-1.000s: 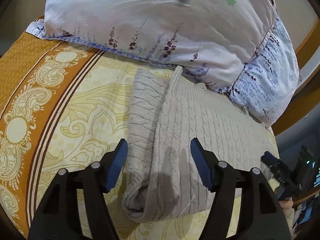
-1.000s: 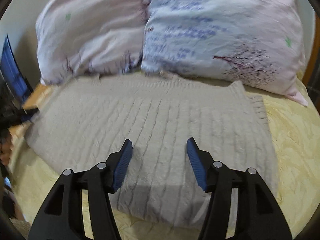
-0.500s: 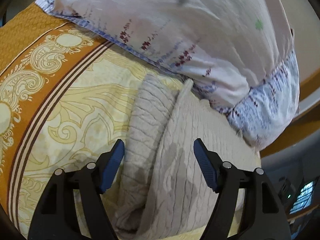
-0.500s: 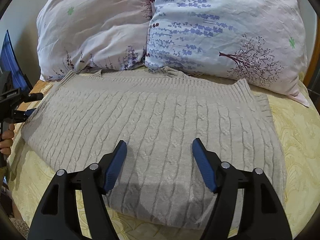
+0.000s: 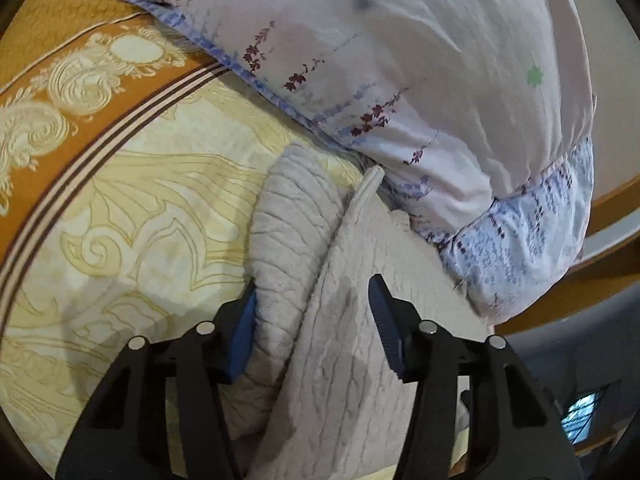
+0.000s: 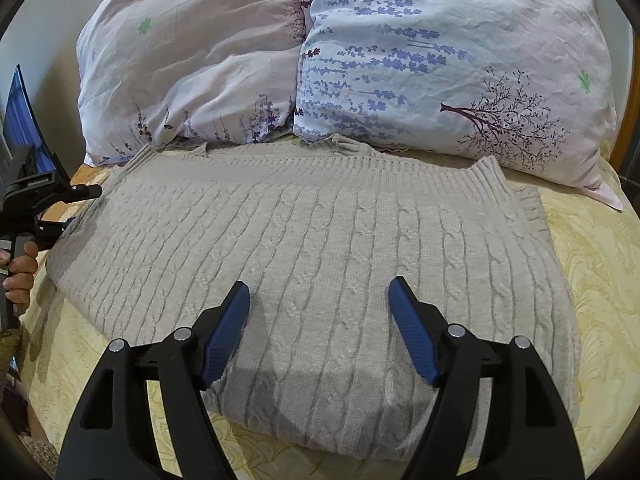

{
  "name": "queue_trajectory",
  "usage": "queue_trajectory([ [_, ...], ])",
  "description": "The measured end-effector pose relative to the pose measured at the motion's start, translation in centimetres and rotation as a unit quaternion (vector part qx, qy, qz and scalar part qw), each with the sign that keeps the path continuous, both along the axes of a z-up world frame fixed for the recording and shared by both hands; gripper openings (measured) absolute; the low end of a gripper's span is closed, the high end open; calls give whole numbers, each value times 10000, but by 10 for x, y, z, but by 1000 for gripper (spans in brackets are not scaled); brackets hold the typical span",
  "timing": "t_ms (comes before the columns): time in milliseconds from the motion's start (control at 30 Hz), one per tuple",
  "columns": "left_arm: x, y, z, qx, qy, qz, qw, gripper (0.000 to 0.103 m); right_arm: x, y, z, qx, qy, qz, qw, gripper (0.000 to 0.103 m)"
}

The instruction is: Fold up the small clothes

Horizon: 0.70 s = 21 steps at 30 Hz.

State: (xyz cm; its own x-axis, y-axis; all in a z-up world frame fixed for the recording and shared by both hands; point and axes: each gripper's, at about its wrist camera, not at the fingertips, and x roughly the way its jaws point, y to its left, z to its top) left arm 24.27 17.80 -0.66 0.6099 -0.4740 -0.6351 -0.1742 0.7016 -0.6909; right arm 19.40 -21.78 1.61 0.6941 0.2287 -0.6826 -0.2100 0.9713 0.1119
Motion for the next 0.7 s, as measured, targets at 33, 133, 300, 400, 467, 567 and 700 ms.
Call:
queue_trajectory([
  [33, 1, -1, -1, -67, 15, -1, 10000, 52, -1, 0, 0, 10, -3, -5, 10000, 74],
  [133, 2, -5, -1, -142, 43, 9, 9999, 52, -2, 0, 0, 7, -21, 3, 10000, 74],
  [300, 4, -13, 0, -129, 62, -17, 9999, 51, -3, -1, 0, 6, -44, -4, 10000, 74],
  [400, 5, -16, -1, -115, 90, -8, 9999, 51, -3, 1, -1, -48, -48, 8, 10000, 75],
  [467, 5, -17, 0, -100, 101, -7, 9999, 51, -3, 2, -1, -86, -55, 17, 9999, 76],
  [567, 5, -16, 0, -121, 127, 17, 9998, 50, -3, 2, -1, -79, -57, 28, 9999, 76],
  [700, 6, -17, -2, -73, 226, 41, 9997, 30, -1, 2, -1, -88, -56, 53, 9999, 79],
])
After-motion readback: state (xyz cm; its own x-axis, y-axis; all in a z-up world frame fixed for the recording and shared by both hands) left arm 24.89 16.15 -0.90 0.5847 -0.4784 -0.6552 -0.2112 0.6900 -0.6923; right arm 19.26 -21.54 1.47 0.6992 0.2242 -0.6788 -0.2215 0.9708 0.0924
